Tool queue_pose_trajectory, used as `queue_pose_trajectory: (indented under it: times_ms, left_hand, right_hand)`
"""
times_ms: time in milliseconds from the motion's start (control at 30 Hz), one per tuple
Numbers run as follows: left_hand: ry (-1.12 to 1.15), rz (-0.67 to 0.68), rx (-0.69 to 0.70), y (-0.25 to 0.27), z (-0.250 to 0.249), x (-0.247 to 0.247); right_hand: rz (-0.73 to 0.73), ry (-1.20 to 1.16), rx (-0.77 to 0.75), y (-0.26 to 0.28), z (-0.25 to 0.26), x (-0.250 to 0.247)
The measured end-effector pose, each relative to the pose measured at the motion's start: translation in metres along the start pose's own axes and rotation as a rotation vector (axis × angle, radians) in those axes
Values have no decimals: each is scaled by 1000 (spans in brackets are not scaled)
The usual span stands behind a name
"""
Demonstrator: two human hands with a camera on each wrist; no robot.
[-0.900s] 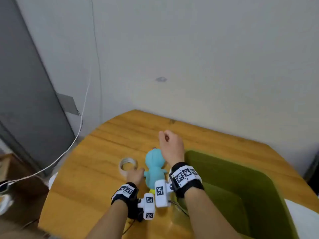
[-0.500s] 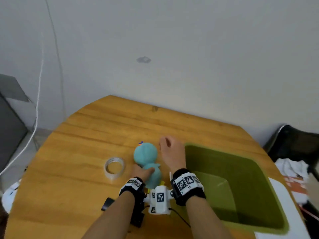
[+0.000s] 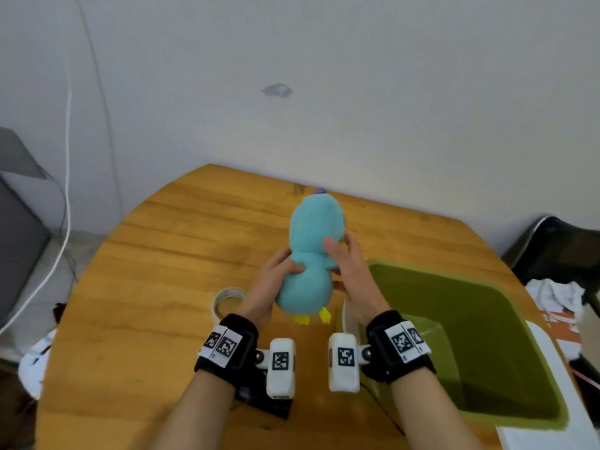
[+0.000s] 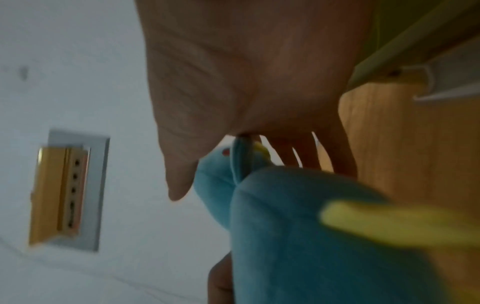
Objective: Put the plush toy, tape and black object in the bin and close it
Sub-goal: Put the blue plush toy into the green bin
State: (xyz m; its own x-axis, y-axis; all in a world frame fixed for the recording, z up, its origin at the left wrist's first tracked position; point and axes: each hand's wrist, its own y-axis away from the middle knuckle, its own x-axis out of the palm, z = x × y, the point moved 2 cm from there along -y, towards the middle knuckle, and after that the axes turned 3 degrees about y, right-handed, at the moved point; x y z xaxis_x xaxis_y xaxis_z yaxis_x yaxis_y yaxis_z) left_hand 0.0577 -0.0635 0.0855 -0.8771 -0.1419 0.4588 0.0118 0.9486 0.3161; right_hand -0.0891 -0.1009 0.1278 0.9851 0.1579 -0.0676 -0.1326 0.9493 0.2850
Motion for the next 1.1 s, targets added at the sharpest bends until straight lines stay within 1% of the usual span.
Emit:
queue_pose_trajectory:
  times_ms: [67, 100, 167, 200, 267, 367, 433, 500, 566, 666, 733, 833, 900, 966, 1100]
  left_hand:
    - [-167, 29, 69, 10, -19, 17]
    - [-248, 39, 115, 15, -27, 28]
    - [-349, 53, 207, 23, -39, 52]
    - [-365, 49, 230, 23, -42, 62]
    - [-295, 11, 208, 15, -42, 79]
    - [-119, -172, 59, -8, -29, 91]
    - [-17, -275, -67, -19, -16, 95]
    - [10, -317, -171, -28, -2, 104]
    - [-7, -331, -231, -33, 10, 119]
    - [0, -298, -316, -39, 30, 146]
    - [7, -283, -369, -42, 41, 160]
    - [-84, -338, -371, -54, 58, 169]
    - [-97, -394, -360, -62, 65, 165]
    - [-128, -448, -336, -63, 67, 163]
    - [-153, -490, -281, -64, 72, 165]
  right_hand:
    - [39, -166, 15, 5, 9, -9]
    - [40, -213, 8, 6, 12, -17]
    - [36, -260, -10, 7, 20, -34]
    - [33, -277, -17, 7, 23, -43]
    - [2, -287, -51, 6, 26, -67]
    - [-64, -218, -138, 11, 38, -109]
    - [-110, -66, -216, 15, 48, -139]
    - [-90, 130, -324, 20, 54, -168]
    - [-11, 390, -381, 19, 48, -193]
    - [156, 885, -371, 14, 19, -220]
    - [276, 1157, -356, 8, -8, -232]
    - [446, 1377, -319, -5, -51, -246]
    - [516, 1515, -316, -16, -73, -247]
    - [550, 1595, -355, -30, -89, -244]
    - [563, 1745, -437, -50, -113, -230]
